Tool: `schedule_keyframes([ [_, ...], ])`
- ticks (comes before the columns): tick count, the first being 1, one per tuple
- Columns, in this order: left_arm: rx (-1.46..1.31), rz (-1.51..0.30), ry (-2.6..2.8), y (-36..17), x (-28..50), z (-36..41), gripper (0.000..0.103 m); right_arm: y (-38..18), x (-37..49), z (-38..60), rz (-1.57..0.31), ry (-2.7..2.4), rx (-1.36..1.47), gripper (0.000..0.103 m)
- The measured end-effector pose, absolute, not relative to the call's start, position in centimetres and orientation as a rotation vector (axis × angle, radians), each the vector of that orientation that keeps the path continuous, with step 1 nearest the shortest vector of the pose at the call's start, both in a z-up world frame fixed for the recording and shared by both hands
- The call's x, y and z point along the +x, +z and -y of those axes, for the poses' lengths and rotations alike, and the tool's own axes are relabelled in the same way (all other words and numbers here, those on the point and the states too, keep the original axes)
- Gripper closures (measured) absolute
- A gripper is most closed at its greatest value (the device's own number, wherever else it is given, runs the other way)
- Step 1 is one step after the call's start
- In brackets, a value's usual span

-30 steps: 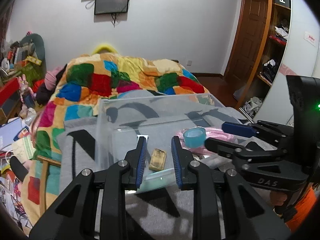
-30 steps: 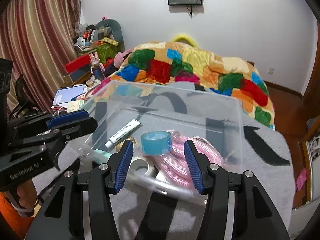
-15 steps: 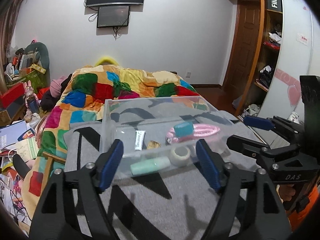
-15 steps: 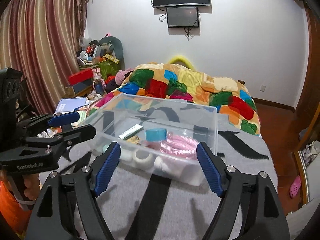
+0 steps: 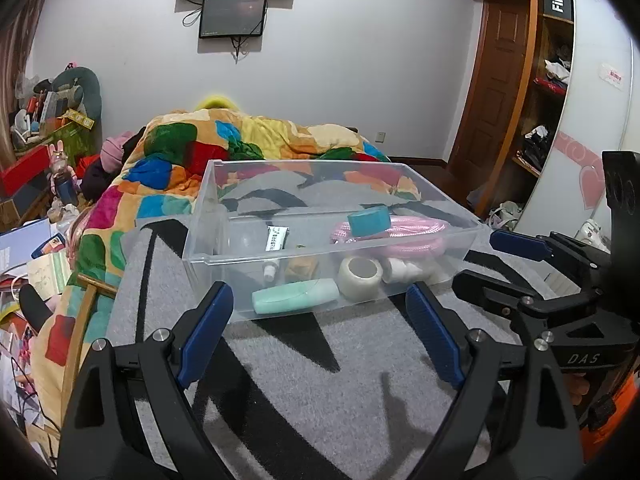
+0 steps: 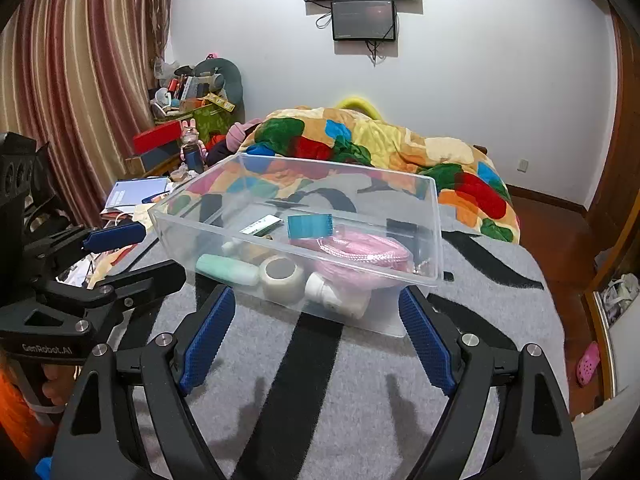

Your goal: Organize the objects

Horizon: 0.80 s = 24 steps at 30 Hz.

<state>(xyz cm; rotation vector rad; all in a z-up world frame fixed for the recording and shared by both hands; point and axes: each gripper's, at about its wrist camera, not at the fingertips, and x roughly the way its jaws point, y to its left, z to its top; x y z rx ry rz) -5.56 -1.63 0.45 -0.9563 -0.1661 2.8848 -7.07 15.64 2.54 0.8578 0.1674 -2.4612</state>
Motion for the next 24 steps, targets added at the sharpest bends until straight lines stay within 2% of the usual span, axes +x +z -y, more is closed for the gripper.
schedule_keyframes([
  [24, -0.942, 0.168, 2.889, 0.58, -5.25, 1.66, 0.014, 2.76, -6.56, -15.83, -0.146, -2.439, 0.854, 0.021],
])
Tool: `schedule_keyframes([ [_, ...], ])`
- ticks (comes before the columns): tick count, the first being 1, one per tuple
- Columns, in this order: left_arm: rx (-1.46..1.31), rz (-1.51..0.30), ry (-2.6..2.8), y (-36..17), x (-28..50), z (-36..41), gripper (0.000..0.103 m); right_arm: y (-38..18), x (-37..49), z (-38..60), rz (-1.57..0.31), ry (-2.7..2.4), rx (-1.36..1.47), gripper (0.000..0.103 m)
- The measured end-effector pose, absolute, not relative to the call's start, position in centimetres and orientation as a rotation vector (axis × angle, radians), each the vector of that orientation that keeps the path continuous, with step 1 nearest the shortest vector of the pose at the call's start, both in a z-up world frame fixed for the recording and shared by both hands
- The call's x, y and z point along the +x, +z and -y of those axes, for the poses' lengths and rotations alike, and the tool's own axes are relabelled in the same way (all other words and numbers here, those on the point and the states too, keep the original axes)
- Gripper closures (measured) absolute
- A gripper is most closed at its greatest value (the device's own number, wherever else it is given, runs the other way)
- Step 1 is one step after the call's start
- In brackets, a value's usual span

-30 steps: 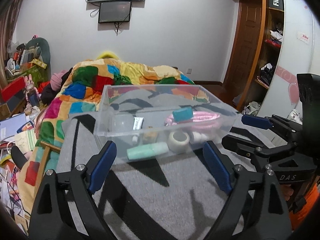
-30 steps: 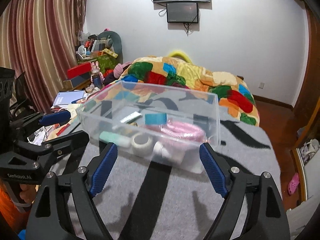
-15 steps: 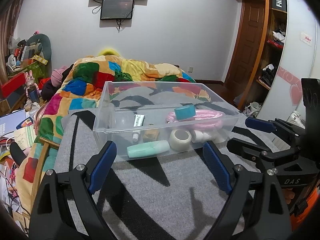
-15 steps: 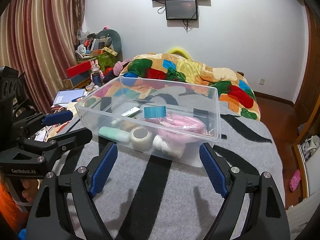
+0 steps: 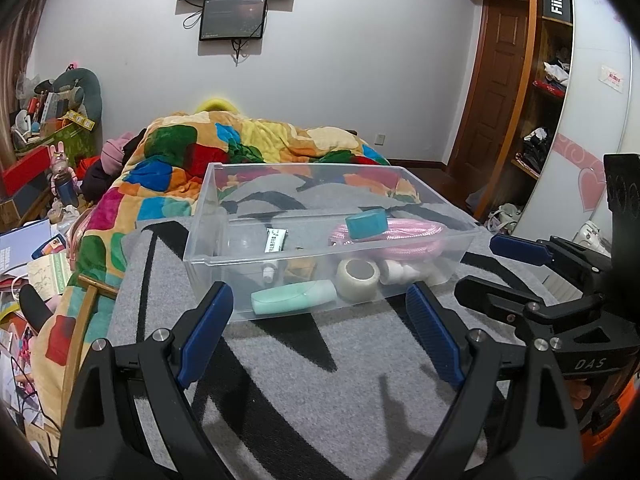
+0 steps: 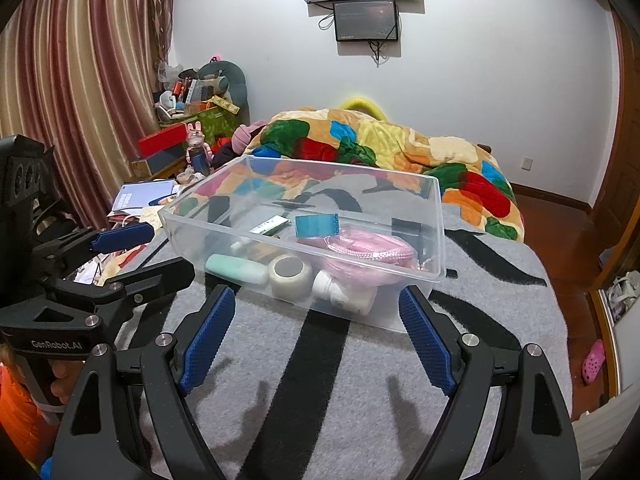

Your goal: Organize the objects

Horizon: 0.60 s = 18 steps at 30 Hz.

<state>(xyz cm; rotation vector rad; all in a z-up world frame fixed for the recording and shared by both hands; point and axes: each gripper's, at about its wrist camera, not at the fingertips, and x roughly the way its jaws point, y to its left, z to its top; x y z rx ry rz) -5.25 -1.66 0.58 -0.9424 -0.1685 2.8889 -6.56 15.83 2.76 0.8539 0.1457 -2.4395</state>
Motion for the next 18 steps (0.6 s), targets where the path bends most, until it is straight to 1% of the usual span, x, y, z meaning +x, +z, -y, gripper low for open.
schedule_keyframes([
  [18, -0.940, 0.167, 2.886, 0.62, -5.08, 1.43, 0.014, 2.70, -6.43, -16.11, -0.128, -2.432, 0.861, 0.021],
])
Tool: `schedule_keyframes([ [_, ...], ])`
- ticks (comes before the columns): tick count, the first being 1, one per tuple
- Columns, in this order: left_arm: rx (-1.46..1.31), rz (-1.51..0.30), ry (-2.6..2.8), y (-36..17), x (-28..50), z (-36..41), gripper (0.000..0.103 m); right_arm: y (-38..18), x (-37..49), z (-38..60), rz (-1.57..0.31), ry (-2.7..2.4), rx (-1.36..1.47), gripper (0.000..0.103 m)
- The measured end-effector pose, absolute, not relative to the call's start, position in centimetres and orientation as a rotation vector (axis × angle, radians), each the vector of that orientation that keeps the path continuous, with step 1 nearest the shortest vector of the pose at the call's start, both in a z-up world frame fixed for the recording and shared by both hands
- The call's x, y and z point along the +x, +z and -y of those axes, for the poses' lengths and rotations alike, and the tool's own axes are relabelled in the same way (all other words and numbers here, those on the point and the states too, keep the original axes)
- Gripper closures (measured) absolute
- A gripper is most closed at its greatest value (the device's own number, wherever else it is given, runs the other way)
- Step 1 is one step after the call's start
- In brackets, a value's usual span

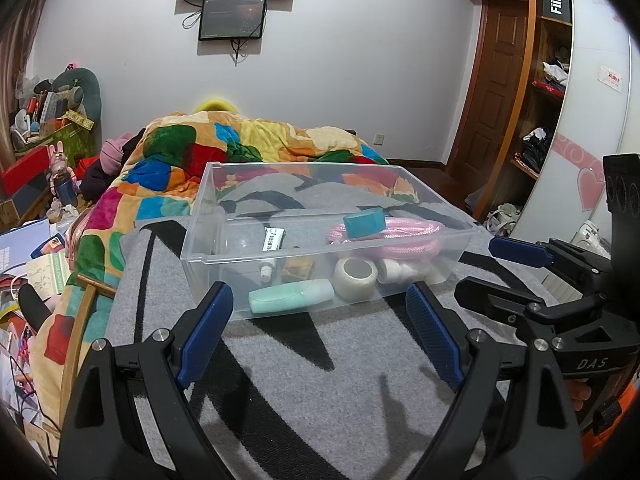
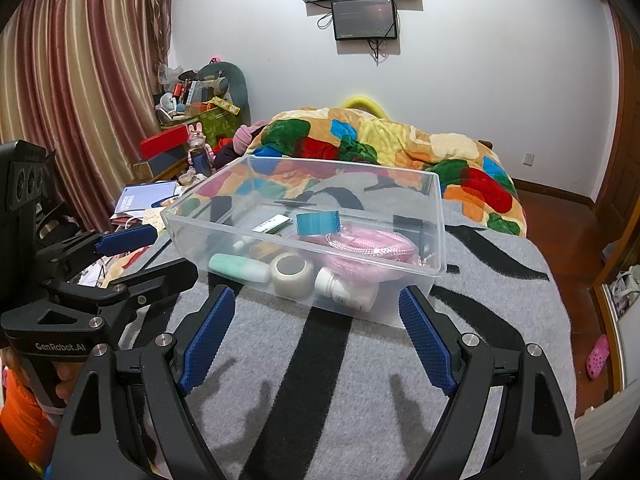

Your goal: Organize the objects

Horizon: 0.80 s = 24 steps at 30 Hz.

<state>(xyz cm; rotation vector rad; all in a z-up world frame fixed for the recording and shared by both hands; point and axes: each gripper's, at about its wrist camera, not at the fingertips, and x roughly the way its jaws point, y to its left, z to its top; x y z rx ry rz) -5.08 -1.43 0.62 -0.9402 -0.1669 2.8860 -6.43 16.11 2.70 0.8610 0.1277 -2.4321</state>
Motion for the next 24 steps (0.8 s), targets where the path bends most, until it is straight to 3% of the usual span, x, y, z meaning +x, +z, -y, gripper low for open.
schedule_keyframes([
  [24, -0.942, 0.180, 2.869, 0.60, -5.01, 1.23, 0.014, 2.43, -6.04, -15.75, -0.120, -2.425, 0.867, 0.021],
])
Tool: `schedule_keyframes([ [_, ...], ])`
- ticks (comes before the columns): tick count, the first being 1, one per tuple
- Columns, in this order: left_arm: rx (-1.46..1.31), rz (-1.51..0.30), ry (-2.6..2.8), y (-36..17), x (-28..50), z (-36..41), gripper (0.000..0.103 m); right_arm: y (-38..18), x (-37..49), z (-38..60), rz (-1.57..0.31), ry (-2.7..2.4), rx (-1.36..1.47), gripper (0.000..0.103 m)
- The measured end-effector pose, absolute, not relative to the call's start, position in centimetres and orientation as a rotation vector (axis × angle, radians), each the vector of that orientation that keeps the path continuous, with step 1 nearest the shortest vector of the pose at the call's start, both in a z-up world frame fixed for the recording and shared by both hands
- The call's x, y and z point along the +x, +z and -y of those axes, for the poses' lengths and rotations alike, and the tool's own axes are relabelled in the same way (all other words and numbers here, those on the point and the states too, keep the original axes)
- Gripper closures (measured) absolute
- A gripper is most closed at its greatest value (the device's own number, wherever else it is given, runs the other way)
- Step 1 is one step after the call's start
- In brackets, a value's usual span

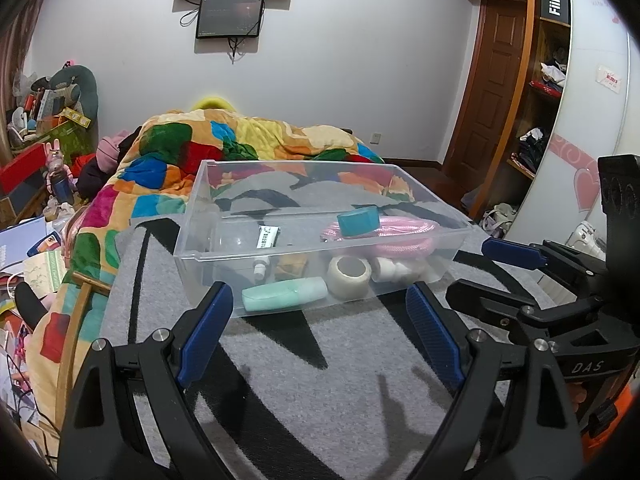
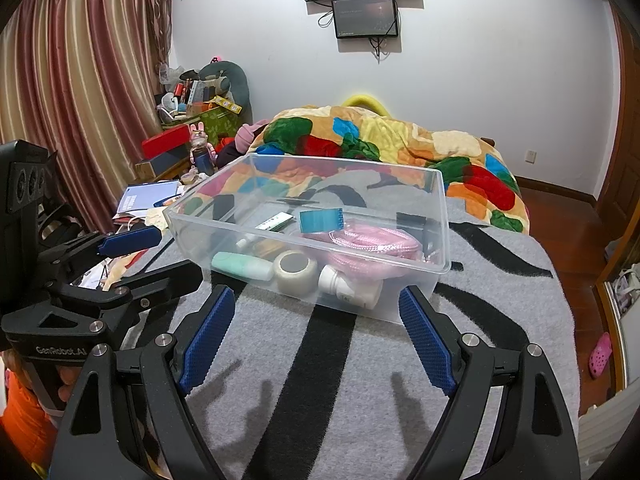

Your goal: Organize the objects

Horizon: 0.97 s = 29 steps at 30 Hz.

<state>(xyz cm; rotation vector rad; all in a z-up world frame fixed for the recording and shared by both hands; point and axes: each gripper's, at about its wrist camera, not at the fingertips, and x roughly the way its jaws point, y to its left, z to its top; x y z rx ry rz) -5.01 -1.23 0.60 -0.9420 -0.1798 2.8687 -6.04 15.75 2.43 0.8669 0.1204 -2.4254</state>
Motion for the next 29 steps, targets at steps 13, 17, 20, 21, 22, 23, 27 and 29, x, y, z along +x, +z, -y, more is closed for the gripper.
schedule_keyframes([
  [13, -0.946, 0.207, 2.864, 0.62, -4.95, 1.44, 0.014, 2.42, -6.07, -15.78, -0.117, -2.425, 0.866, 0.021],
  [17, -0.950, 0.222, 2.866, 0.61, -4.91, 1.58, 0.014, 2.44, -6.08, -15.80, -0.116, -2.424, 0.867, 0.021],
  [20, -0.951, 0.214, 2.865, 0.62, -4.86, 1.49, 0.014, 2.43, -6.08, -15.80, -0.115, -2.424, 0.867, 0.021],
  [21, -0.953, 0.212, 2.865, 0.58, -4.89, 1.46, 0.014, 2.43, -6.08, -15.79, -0.115, -2.424, 0.868, 0.021],
  [22, -0.954, 0.212, 2.863, 0.58, -4.93, 1.44, 0.014, 2.41, -6.06, -15.75, -0.115, -2.423, 0.868, 0.021],
  [23, -0.955, 0.213, 2.861, 0.55, -4.96, 1.46, 0.014, 2.39, -5.98, -15.72, -0.115, -2.423, 0.869, 0.021],
  [27, -0.963, 0.223, 2.853, 0.45, -5.07, 1.56, 0.014, 2.41, -5.79, -15.64, -0.110, -2.421, 0.873, 0.021],
  [29, -0.965, 0.219, 2.860, 0.46, -5.02, 1.62, 0.014, 2.46, -5.73, -15.59, -0.110, -2.422, 0.873, 0.021],
])
